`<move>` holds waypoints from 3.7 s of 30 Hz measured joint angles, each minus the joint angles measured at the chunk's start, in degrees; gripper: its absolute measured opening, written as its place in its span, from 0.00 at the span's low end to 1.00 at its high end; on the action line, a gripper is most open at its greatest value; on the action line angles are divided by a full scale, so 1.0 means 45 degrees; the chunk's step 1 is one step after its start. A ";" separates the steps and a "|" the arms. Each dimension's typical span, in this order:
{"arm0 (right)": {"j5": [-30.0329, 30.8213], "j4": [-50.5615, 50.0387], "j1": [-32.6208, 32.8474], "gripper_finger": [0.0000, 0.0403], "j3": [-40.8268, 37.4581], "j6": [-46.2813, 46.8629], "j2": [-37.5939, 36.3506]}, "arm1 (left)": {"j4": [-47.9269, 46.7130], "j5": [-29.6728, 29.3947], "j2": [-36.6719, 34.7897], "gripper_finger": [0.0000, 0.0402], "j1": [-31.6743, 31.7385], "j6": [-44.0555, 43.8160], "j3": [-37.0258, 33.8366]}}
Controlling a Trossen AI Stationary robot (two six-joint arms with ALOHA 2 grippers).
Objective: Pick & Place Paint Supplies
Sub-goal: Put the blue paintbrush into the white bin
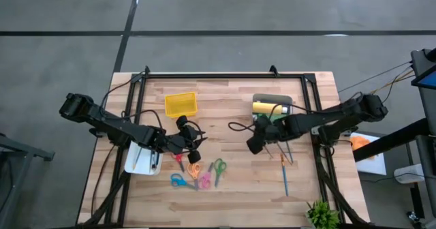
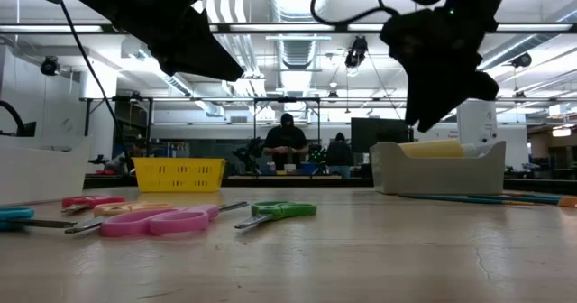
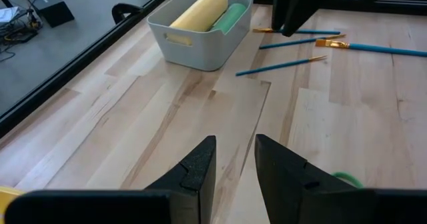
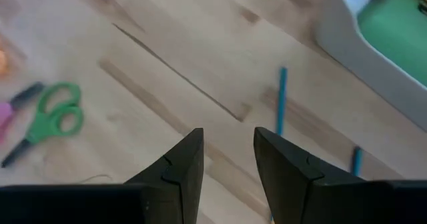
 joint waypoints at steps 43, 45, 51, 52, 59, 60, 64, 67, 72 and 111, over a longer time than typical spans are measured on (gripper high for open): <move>-0.1940 -0.0281 -0.0772 0.28 -0.0898 -0.1025 0.3185 | -0.0054 0.0000 0.0000 0.26 0.0000 -0.0004 -0.0010; -0.1940 -0.0159 -0.0767 0.22 -0.0905 -0.1082 0.3191 | -0.0053 0.0000 0.0000 0.26 0.0000 -0.0004 -0.0010; -0.1949 0.0111 -0.0767 0.04 -0.0922 -0.1124 0.3196 | -0.0054 0.0000 0.0000 0.26 0.0005 -0.0004 -0.0010; -0.1944 0.0120 -0.0767 0.04 -0.0922 -0.1124 0.3196 | -0.0054 0.0000 0.0000 0.26 0.0005 -0.0004 -0.0010; -0.1944 0.0160 -0.0767 0.05 -0.0927 -0.1124 0.3201 | -0.0054 0.0000 0.0000 0.26 0.0002 -0.0004 -0.0010; -0.1944 0.0164 -0.0767 0.05 -0.0927 -0.1124 0.3201 | -0.0054 0.0000 0.0000 0.26 0.0000 -0.0004 -0.0010; -0.1944 0.0180 -0.0770 0.05 -0.0932 -0.0921 0.3157 | -0.0054 0.0000 0.0000 0.26 0.0000 -0.0004 -0.0010; -0.1955 0.0189 -0.0772 0.05 -0.0899 -0.0587 0.3050 | -0.0050 0.0000 0.0000 0.26 0.0004 -0.0004 -0.0010; -0.1925 0.0453 -0.0791 0.05 -0.0529 -0.0565 0.2713 | -0.0059 0.0000 0.0000 0.26 0.0000 -0.0004 -0.0010; -0.1113 0.5888 -0.1272 0.04 0.5208 0.1795 0.7729 | -0.0391 0.0039 0.0005 0.26 -0.0009 -0.0003 -0.0028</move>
